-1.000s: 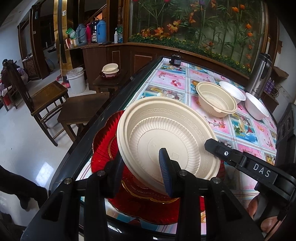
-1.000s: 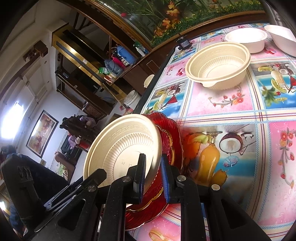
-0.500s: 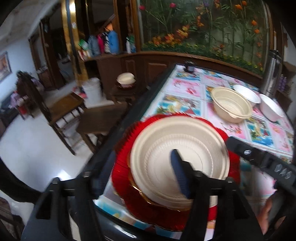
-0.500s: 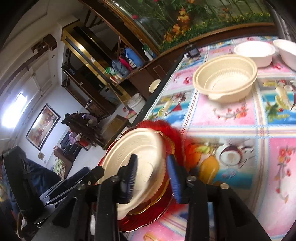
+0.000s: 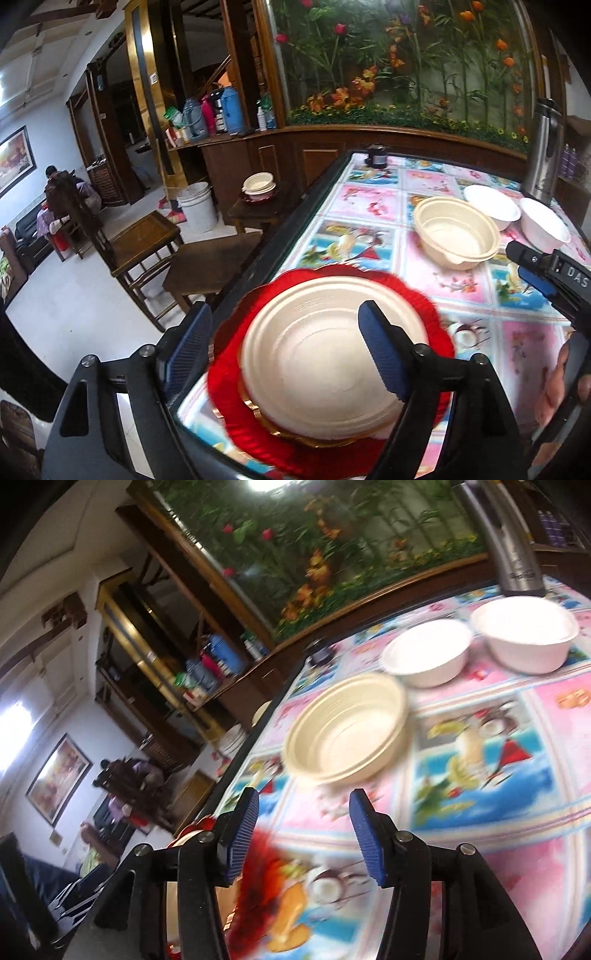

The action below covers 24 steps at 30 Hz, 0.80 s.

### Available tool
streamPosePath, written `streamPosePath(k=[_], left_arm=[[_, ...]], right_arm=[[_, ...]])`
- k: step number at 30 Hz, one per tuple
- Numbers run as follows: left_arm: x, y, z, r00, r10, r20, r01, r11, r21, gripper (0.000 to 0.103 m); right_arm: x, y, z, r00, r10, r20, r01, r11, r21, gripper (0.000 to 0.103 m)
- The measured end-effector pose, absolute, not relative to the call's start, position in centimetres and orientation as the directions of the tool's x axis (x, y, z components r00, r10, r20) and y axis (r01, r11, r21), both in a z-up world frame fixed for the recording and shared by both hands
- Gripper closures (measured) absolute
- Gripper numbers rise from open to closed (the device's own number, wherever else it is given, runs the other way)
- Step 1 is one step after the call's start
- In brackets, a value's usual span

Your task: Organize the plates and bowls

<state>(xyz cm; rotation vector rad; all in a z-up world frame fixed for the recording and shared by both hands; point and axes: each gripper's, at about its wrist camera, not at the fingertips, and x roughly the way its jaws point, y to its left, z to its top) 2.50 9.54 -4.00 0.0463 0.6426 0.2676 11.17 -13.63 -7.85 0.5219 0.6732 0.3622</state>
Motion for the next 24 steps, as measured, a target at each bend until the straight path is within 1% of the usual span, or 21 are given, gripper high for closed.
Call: streamPosePath(k=[2, 9, 16, 24], left_arm=[[2.7, 8.5, -3.6, 0.774, 0.246, -0.583, -0.215, 0.969, 0.124, 0.02], [4.4, 4.4, -3.1, 0.775, 0.169, -0.609, -0.126, 0.986, 0.113, 0.02], [6.2, 1.7, -3.6, 0.747, 0.113, -0.655, -0.074, 0.993, 0.088, 0.02], [7.1, -0.6, -4.3, 0.726, 0.095, -0.681, -0.044, 0.995, 0.092, 0.02]], right_arm=[[11.6, -14.8, -8.0, 0.734, 0.461, -0.499, -0.124, 0.813, 0.569, 0.046], [13.1, -19.7, -8.9, 0.739, 0.447, -0.504, -0.031, 0.77, 0.638, 0.045], [13.4, -22.7, -9.0, 0.752, 0.44, -0.491, 0.006, 0.74, 0.673, 0.043], [13.3, -24.1, -8.9, 0.759, 0.446, -0.474, 0.012, 0.719, 0.695, 0.041]])
